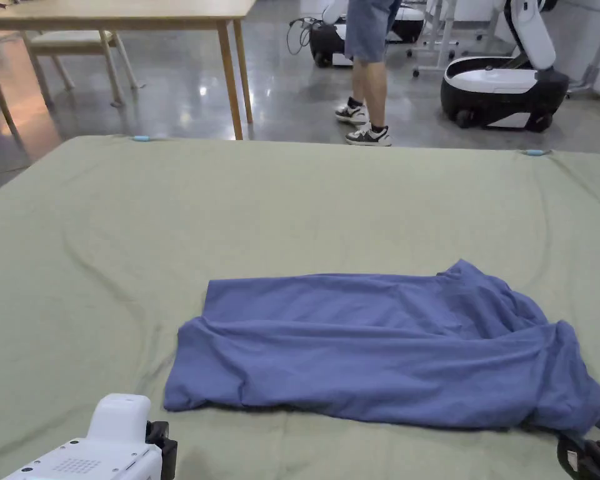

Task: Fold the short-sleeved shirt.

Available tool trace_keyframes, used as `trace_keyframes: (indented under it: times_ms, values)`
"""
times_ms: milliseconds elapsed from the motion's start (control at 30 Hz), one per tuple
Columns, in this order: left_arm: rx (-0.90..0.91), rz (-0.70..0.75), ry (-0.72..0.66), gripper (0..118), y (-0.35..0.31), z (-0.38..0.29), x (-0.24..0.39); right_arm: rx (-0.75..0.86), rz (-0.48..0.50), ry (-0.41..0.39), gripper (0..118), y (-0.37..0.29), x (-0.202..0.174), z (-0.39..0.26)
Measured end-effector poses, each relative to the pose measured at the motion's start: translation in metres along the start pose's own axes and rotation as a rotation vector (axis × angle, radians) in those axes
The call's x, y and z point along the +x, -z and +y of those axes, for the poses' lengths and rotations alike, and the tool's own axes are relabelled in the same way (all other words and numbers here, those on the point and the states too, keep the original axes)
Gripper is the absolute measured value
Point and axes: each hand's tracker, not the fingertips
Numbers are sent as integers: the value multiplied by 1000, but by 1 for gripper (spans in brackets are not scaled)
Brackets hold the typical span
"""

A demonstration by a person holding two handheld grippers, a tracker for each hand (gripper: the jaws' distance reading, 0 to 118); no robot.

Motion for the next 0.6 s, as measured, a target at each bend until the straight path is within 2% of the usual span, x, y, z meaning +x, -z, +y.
trace_keyframes:
  times_ms: [33, 100, 200, 233, 267, 300, 333, 367, 400, 467, 500, 533, 600]
  values:
    - [-21, -4, -13, 118, 14, 5, -5, 0, 1, 7, 0, 0, 1, 1]
    - [-27, 36, -10, 113, 30, 17, -5, 0, -1, 13, 0, 0, 1, 3]
    - [-11, 25, -53, 111, 64, 26, -16, -2, -20, 6, 0, 3, 8, 7]
    - [-42, 33, -59, 102, 75, 33, -16, -9, -24, 13, 0, 5, 11, 9]
    - [-77, 42, -54, 82, 85, 38, -16, -16, -27, 20, 0, 9, 19, 9]
    - [-65, 61, -36, 53, 83, 38, -3, -23, -30, 20, 1, 12, 22, 10]
    - [-72, 67, -30, 39, 91, 41, -1, -30, -42, 12, 8, 16, 25, 11]
    - [-100, 65, -24, 37, 100, 43, 1, -37, -62, 2, 14, 20, 28, 13]
    - [-148, 44, -14, 37, 110, 45, 1, -43, -72, -3, 14, 25, 37, 15]
    - [-193, -6, -11, 17, 122, 45, 6, -52, -91, -7, 95, 37, 47, 18]
    - [-162, 20, 2, 13, 119, 47, 14, -41, -105, -7, 118, 43, 51, 18]
    - [-149, 45, 71, 10, 115, 49, 20, -37, -105, -6, 118, 51, 61, 19]
    - [-142, 30, 78, 9, 111, 52, 23, -70, -88, 0, 118, 72, 71, 22]
